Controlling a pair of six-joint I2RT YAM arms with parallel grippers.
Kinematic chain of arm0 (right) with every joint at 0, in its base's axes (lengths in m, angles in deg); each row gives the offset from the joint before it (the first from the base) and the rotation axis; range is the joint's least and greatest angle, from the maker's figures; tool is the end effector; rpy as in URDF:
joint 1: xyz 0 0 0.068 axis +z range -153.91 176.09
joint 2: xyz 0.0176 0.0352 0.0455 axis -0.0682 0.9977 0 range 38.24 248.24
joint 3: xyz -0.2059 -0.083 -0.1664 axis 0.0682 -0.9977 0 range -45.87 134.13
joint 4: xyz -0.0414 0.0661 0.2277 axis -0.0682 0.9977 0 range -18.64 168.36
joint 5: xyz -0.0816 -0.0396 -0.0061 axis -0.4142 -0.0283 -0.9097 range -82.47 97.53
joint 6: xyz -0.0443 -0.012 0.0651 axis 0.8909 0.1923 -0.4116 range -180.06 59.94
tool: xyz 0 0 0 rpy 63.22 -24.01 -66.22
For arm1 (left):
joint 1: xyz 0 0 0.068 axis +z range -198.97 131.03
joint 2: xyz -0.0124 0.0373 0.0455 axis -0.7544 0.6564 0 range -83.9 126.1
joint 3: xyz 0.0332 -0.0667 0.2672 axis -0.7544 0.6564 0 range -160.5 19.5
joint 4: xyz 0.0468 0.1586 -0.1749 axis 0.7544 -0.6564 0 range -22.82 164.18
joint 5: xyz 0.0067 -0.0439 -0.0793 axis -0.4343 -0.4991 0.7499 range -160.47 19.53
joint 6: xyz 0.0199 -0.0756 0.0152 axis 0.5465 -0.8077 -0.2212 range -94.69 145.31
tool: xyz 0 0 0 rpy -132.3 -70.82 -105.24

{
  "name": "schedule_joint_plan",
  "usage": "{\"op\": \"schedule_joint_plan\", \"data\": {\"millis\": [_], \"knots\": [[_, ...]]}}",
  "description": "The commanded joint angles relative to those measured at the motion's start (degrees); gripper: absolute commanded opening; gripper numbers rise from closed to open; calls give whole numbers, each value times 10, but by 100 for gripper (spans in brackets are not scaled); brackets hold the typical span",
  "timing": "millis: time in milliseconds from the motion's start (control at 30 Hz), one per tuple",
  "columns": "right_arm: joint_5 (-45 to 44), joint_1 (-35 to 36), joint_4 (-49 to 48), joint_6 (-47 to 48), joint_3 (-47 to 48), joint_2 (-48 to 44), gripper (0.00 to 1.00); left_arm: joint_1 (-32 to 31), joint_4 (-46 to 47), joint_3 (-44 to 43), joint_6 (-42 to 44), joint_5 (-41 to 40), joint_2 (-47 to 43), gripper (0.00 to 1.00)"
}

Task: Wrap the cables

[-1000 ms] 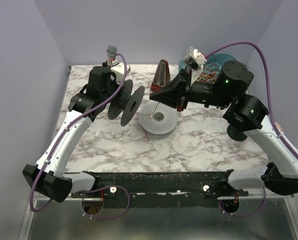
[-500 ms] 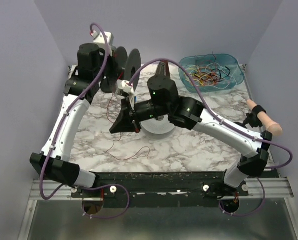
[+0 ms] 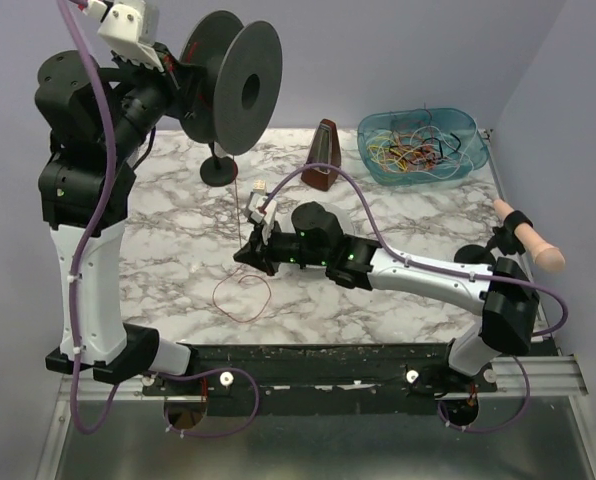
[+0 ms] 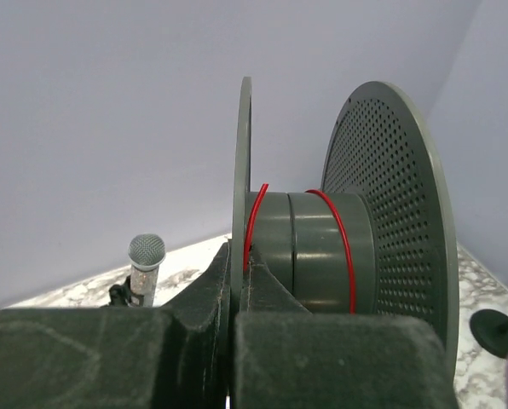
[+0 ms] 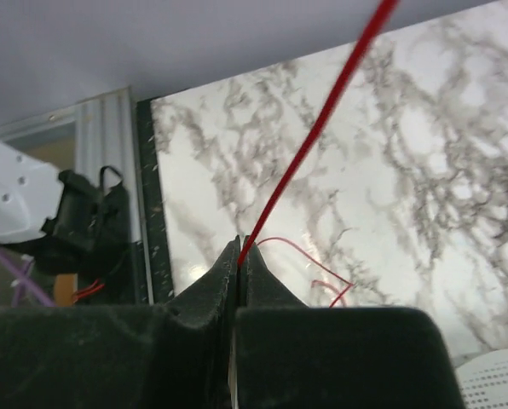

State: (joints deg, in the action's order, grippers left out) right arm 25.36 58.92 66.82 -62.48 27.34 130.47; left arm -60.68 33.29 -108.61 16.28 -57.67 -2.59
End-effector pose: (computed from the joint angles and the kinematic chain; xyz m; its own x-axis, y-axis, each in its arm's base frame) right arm 0.1618 0.3613 0.3313 -0.1555 -0.2150 -0.9642 -0.9766 0.1802 0.1174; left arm 0.2204 -0.0613 0.5971 0.0346 -0.1636 -0.9859 0.4244 0.8955 -0.1337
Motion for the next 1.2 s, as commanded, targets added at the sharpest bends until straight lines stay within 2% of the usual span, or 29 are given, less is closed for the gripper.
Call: {"op": "schedule_joint_plan", "data": {"millis": [0,100,333,467,600,767,933,1033,1167], "knots": [[-104,6,-129,18,-54,17,9,3,-31,-91,-5,61,-3,0],[-137,-1,-176,-1,-76,36,20,3,-56,-135,2,75,4,0],[-113,-46,-296,-71,-82,98,40,2,-104,-186,4,110,4,0],[-110,-61,-282,-80,-43,138,44,3,-114,-236,13,101,11,0],[-96,-79,-303,-112,-43,167,45,3,-126,-273,18,101,20,0],[-53,-95,-387,-161,-44,198,48,3,-130,-268,17,106,22,0],[-54,-96,-372,-185,-6,226,49,3,-126,-267,14,109,26,0],[-79,-97,-364,-199,6,241,55,3,-122,-272,11,112,31,0],[-73,-111,-369,-224,22,270,56,3,-120,-278,10,117,36,0]]}}
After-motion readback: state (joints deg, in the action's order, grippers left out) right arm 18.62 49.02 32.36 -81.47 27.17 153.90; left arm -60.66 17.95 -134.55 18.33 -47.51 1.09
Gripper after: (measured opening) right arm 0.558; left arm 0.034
